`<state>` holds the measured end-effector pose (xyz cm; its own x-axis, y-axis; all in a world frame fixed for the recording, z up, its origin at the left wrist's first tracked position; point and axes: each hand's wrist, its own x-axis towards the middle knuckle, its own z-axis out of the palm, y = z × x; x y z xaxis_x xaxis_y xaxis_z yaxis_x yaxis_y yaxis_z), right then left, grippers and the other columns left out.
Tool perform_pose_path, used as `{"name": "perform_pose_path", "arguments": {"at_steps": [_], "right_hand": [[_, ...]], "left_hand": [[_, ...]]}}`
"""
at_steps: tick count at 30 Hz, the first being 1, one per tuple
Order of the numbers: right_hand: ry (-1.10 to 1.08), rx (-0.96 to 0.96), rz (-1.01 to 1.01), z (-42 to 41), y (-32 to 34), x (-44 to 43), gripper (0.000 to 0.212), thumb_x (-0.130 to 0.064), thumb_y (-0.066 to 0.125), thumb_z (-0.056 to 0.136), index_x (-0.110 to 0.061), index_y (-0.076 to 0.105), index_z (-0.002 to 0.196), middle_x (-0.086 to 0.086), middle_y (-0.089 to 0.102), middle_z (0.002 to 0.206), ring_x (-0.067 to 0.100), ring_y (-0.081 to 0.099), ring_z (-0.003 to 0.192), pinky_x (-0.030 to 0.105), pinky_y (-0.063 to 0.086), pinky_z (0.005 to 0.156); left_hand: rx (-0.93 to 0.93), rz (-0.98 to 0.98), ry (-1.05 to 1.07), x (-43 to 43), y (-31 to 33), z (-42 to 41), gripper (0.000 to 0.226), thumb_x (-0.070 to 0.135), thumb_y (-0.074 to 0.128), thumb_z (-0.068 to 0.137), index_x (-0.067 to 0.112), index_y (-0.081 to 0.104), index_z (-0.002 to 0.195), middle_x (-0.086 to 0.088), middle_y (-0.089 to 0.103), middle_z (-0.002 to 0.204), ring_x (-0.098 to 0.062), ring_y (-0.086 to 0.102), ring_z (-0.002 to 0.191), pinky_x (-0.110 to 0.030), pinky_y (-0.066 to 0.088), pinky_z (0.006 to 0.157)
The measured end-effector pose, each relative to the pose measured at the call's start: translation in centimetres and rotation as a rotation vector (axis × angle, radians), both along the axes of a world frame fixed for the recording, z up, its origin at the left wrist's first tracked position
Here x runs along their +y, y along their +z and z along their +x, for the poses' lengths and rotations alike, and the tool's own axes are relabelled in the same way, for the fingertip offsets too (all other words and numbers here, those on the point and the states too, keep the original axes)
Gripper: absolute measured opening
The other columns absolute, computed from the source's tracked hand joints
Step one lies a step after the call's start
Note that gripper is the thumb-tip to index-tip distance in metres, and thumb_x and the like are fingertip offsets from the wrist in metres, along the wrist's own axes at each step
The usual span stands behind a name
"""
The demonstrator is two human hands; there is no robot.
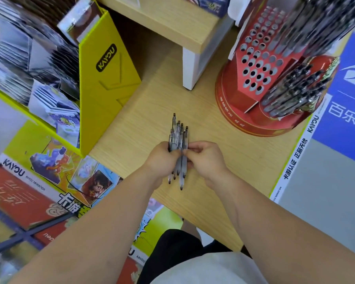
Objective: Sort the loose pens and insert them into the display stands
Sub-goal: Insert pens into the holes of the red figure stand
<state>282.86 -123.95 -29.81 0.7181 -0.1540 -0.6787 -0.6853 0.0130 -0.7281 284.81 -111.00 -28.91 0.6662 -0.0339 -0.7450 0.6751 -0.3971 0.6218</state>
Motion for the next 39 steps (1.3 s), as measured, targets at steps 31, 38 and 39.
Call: {"name": "perform_pose_path", "arguments": {"at_steps": [31,38,39], "right_hand": [[0.231,-0.309,0.066,-7.7,13.9,-18.8,0.013,-0.004,0.071,0.09,-0.016,0.074,0.092,0.023,0.073,0.093,0.022,0.069,0.074,0.044,0.061,0.073],[0.388,-0.277,0.16,-8.5,15.4,-30.3,0.016,-0.007,0.07,0.091,-0.008,0.071,0.107,0.018,0.073,0.091,0.017,0.068,0.071,0.03,0.059,0.065],[0.395,-0.28,0.18,-8.7,15.9,-31.7,0.014,-0.007,0.07,0.091,-0.01,0.071,0.105,0.017,0.073,0.091,0.015,0.069,0.071,0.029,0.058,0.064]], "left_hand": [[-0.118,-0.559,0.192,-16.3,13.4,-10.2,0.023,0.006,0.05,0.103,0.006,0.06,0.124,-0.022,0.073,0.114,-0.032,0.073,0.098,-0.031,0.057,0.063],[-0.178,-0.58,0.321,-27.3,15.4,-13.9,0.026,0.007,0.056,0.101,0.013,0.061,0.125,-0.014,0.075,0.112,-0.036,0.071,0.101,-0.03,0.056,0.059],[-0.182,-0.577,0.33,-28.6,15.6,-14.3,0.027,0.007,0.056,0.101,0.014,0.061,0.126,-0.014,0.075,0.113,-0.036,0.071,0.102,-0.032,0.057,0.061]]}}
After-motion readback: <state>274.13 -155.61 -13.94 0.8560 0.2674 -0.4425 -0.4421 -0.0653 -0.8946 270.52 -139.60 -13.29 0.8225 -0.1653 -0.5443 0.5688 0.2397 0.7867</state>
